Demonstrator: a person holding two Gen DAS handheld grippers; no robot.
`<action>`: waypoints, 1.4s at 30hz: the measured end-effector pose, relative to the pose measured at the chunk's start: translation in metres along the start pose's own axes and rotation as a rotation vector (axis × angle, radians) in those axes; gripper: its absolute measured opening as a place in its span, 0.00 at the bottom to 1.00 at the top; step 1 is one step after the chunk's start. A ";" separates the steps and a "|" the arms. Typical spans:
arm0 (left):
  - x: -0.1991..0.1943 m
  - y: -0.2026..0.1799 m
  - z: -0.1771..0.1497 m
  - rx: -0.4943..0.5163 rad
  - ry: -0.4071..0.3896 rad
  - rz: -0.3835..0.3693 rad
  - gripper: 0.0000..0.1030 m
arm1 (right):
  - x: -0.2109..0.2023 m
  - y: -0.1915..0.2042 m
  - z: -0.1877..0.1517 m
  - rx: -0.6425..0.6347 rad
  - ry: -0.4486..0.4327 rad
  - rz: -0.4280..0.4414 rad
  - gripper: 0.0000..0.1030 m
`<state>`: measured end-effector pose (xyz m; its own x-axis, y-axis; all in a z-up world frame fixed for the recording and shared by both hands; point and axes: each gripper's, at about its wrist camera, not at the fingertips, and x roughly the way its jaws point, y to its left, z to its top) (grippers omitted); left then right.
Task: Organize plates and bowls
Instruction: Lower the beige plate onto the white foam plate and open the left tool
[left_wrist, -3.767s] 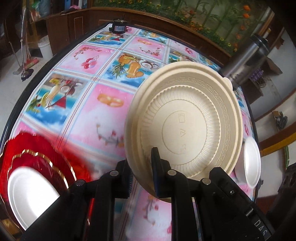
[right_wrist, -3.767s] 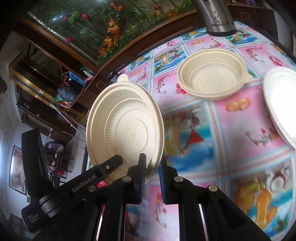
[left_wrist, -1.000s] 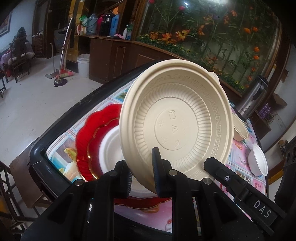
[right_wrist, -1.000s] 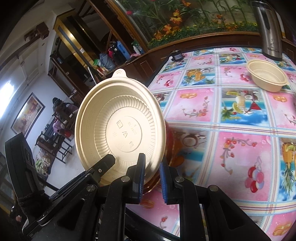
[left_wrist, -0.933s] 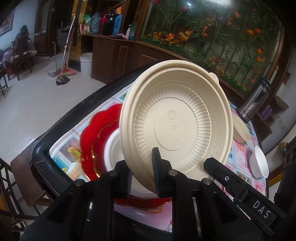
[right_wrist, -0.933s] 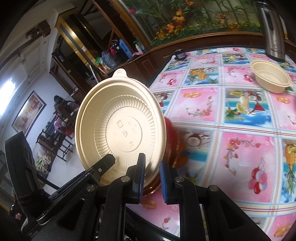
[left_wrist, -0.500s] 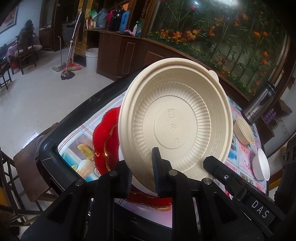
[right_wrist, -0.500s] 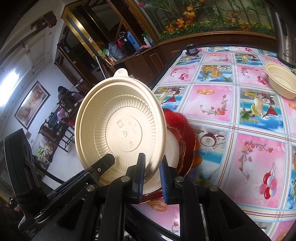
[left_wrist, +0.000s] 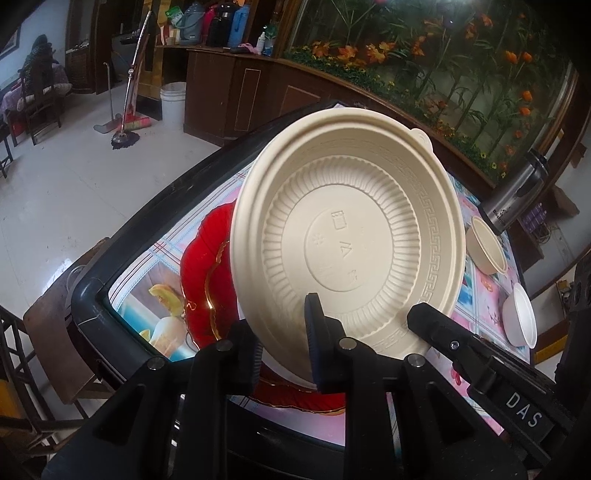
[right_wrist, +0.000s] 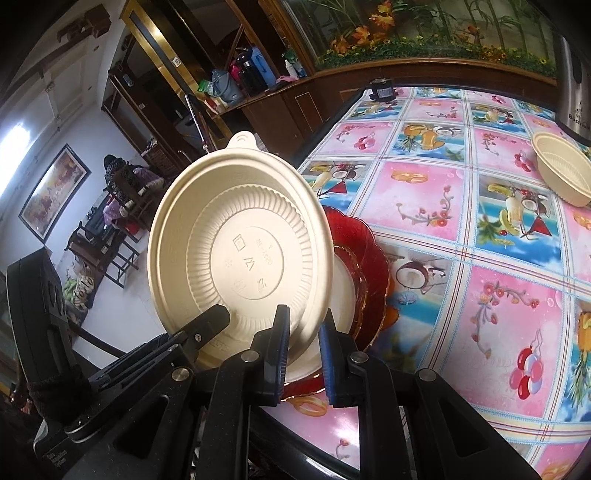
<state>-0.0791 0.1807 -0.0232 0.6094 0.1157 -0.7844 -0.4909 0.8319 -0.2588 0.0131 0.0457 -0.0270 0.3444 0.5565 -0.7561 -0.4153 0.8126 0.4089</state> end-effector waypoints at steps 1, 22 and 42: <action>0.001 0.001 0.001 0.000 0.010 -0.005 0.19 | 0.001 0.000 0.001 0.004 0.006 0.002 0.14; 0.014 0.005 -0.007 0.022 0.088 -0.006 0.20 | 0.012 -0.007 -0.013 0.038 0.074 0.014 0.15; 0.013 -0.005 -0.002 0.055 0.089 0.014 0.38 | 0.015 -0.009 -0.009 0.050 0.083 0.014 0.22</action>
<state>-0.0702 0.1768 -0.0330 0.5438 0.0813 -0.8353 -0.4631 0.8591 -0.2178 0.0148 0.0447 -0.0462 0.2668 0.5536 -0.7889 -0.3761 0.8135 0.4436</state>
